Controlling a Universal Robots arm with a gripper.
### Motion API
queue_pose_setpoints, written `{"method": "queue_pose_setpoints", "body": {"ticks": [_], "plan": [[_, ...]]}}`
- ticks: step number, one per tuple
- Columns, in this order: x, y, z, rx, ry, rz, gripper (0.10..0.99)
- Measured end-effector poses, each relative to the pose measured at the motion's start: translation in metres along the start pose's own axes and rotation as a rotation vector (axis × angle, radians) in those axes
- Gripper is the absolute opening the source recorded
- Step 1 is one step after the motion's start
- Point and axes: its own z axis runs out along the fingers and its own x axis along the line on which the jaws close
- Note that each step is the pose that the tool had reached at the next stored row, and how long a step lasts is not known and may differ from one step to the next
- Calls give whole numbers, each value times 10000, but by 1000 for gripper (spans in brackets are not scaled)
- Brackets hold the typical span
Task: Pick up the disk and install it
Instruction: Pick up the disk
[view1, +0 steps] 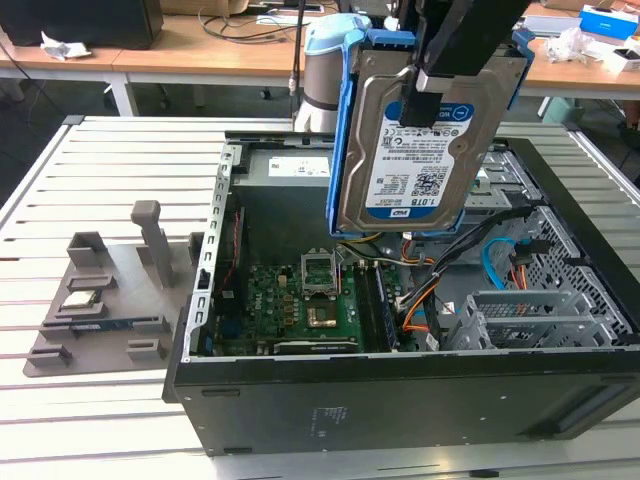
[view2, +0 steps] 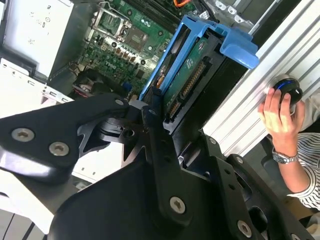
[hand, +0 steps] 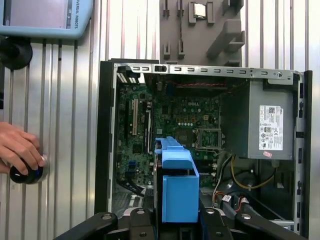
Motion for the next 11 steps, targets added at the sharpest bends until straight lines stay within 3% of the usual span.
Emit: {"method": "queue_pose_setpoints", "body": {"ticks": [11], "plan": [[4, -242, -8, -1, 0, 1, 365]]}}
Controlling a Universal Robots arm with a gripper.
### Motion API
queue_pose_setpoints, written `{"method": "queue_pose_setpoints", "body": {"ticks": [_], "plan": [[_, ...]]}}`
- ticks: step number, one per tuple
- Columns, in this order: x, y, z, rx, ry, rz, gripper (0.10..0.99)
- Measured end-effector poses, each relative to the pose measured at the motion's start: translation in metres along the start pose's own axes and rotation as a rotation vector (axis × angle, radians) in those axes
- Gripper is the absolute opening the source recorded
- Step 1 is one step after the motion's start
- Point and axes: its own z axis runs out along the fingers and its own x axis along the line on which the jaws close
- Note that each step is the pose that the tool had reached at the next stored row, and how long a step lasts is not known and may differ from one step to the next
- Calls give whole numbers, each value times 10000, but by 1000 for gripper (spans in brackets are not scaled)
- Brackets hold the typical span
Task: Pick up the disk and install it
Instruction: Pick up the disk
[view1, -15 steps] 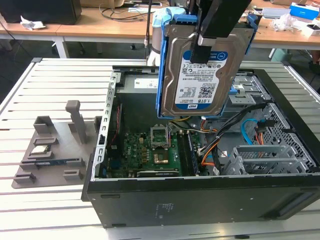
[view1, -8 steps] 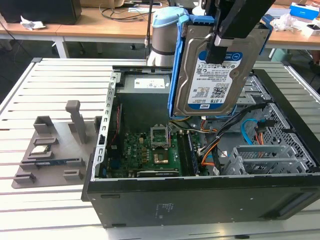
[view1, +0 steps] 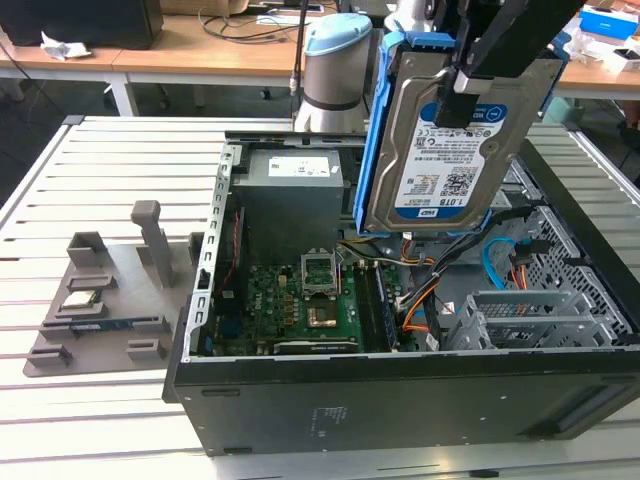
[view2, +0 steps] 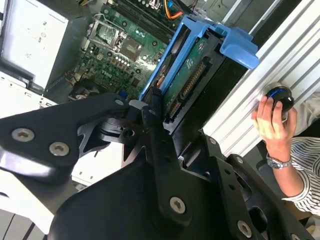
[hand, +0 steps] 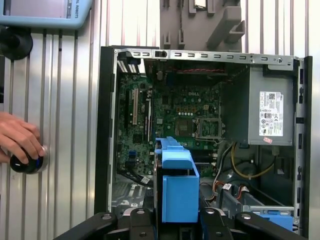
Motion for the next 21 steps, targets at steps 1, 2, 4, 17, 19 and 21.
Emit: {"method": "queue_pose_setpoints", "body": {"ticks": [1, 2, 4, 17, 19, 21], "plan": [[1, -32, -1, 0, 0, -1, 365], [1, -71, -2, 0, 0, -1, 365], [3, -134, -4, -1, 0, 0, 365], [9, -493, -15, -2, -1, -1, 365], [10, -524, -16, -2, 0, -1, 365], [11, -579, -17, -2, 1, 0, 365]]}}
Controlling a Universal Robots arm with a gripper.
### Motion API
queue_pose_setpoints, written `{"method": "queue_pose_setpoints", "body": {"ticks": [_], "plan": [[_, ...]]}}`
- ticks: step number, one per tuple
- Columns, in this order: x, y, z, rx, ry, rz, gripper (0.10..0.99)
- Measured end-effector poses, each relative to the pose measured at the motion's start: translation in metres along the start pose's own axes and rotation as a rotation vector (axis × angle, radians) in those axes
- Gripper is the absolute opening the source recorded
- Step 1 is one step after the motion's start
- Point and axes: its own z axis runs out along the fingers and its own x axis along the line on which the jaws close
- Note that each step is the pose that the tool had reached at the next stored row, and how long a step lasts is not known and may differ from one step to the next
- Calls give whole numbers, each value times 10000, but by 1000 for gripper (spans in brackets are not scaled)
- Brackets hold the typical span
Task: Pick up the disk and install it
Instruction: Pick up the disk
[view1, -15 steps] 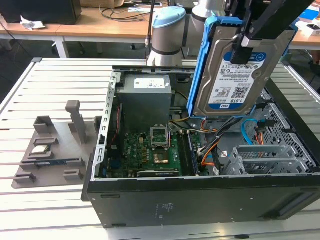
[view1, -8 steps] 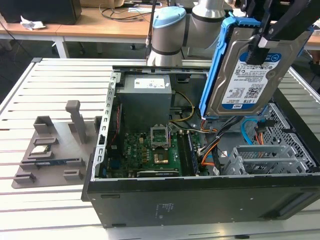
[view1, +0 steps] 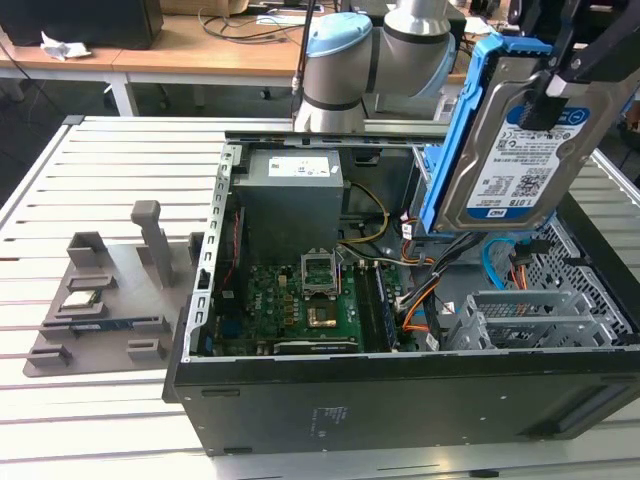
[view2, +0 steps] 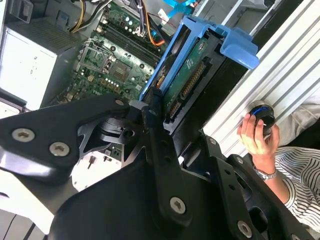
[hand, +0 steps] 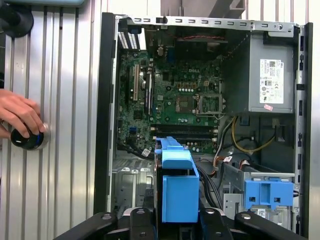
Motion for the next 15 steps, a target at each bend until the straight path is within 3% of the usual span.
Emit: {"method": "queue_pose_setpoints", "body": {"ticks": [4, 15], "plan": [[1, -69, 0, 0, -2, 0, 365], [16, -86, 53, 0, 0, 0, 365]]}}
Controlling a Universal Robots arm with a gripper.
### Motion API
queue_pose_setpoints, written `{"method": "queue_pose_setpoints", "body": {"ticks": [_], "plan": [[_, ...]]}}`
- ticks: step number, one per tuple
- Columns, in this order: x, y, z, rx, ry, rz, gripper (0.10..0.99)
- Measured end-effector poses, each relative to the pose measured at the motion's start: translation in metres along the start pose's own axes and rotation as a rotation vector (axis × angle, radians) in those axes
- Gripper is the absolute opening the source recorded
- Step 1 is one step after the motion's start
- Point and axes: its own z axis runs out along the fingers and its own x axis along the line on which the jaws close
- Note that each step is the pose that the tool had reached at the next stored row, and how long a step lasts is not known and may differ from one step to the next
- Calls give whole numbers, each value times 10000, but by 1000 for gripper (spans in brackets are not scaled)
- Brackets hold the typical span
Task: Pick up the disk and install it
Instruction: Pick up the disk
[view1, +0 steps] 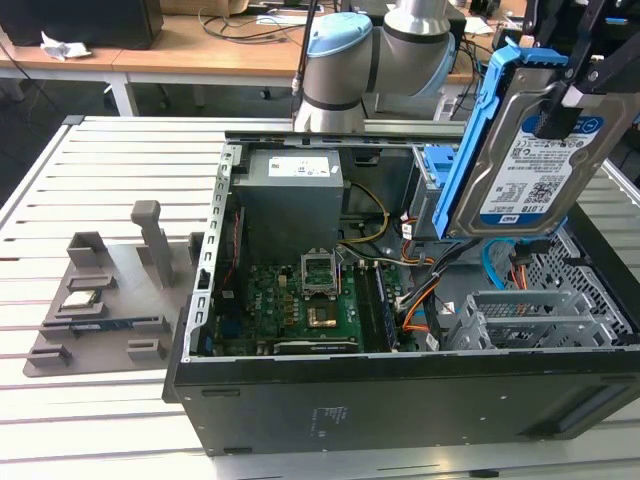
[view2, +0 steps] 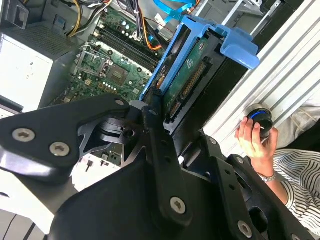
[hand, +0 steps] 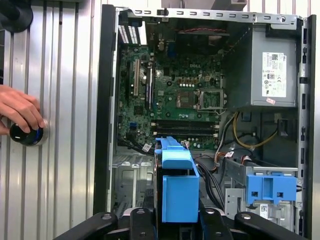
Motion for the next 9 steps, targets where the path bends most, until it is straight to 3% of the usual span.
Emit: {"method": "queue_pose_setpoints", "body": {"ticks": [9], "plan": [[21, -8, 36, 0, 0, 1, 365]]}}
